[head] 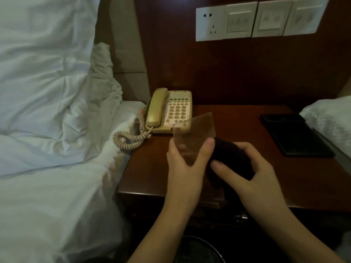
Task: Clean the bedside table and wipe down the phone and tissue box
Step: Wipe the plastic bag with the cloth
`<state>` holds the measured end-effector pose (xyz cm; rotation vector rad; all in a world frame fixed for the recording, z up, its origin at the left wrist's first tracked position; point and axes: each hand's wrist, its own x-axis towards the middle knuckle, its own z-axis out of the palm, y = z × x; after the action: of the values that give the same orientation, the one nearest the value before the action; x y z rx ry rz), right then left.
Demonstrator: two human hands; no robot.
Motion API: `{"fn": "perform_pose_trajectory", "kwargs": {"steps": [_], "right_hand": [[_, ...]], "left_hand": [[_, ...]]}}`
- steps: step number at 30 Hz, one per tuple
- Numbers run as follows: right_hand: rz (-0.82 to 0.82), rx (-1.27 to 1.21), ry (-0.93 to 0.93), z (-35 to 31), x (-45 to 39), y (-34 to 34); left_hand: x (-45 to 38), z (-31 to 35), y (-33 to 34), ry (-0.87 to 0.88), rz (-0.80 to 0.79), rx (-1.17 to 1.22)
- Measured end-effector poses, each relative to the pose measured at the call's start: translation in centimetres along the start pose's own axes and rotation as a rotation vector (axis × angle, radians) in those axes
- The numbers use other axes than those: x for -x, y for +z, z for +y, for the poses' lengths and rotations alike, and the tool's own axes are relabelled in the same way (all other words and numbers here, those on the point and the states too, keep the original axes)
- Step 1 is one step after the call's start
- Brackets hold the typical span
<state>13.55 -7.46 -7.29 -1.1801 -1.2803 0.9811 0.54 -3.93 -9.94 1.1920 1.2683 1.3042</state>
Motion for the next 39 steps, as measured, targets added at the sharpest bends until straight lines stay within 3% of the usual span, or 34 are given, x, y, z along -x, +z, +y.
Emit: {"fn": "perform_pose_trajectory", "kwargs": {"steps": [4, 10, 14, 16, 20, 24, 27, 30, 33, 36, 39], "right_hand": [[-0.022, -0.187, 0.113, 0.3, -0.5, 0.2], [-0.040, -0.293, 0.200, 0.2, -0.7, -0.2], [-0.111, -0.306, 0.231, -0.4, -0.8, -1.2], [-0.065, -0.239, 0.171, -0.6, -0.9, -1.5], [0.185, -0.039, -0.010, 0.3, -1.4, -2.2], [0.112, 0.292, -0.085, 2.0, -1.6, -2.5], [0.107, 0.575, -0.184, 2.4, -1.7, -2.4], [0.133, 0.645, -0.283, 2.2, -1.5, -2.0], [0.003, 0.685, -0.374, 2.2, -1.2, -0.1], [-0.051, 0.697, -0.446, 2.2, -1.5, 1.3], [-0.035, 0.677, -0.495, 1.9, -2.1, 1.7]], "left_hand": [[-0.6, 0.5, 0.4, -0.081, -0.018, 0.013], [-1.1, 0.7, 0.6, -0.321, -0.330, 0.209], [-0.8, 0.5, 0.6, -0.447, -0.407, 0.364], [-0.5, 0.8, 0.8, -0.446, -0.417, 0.437], [-1.0, 0.2, 0.8, -0.434, -0.339, 0.611], [-1.1, -0.1, 0.3, -0.389, -0.446, 0.544], [-1.5, -0.6, 0.2, -0.298, -0.399, 0.439], [-1.5, -0.8, 0.3, -0.257, -0.337, 0.364], [-0.4, -0.5, 0.4, -0.131, -0.231, 0.210], [0.4, -0.6, 0.1, -0.131, -0.149, 0.077], [0.5, -0.2, 0.0, -0.053, -0.110, 0.092]]}}
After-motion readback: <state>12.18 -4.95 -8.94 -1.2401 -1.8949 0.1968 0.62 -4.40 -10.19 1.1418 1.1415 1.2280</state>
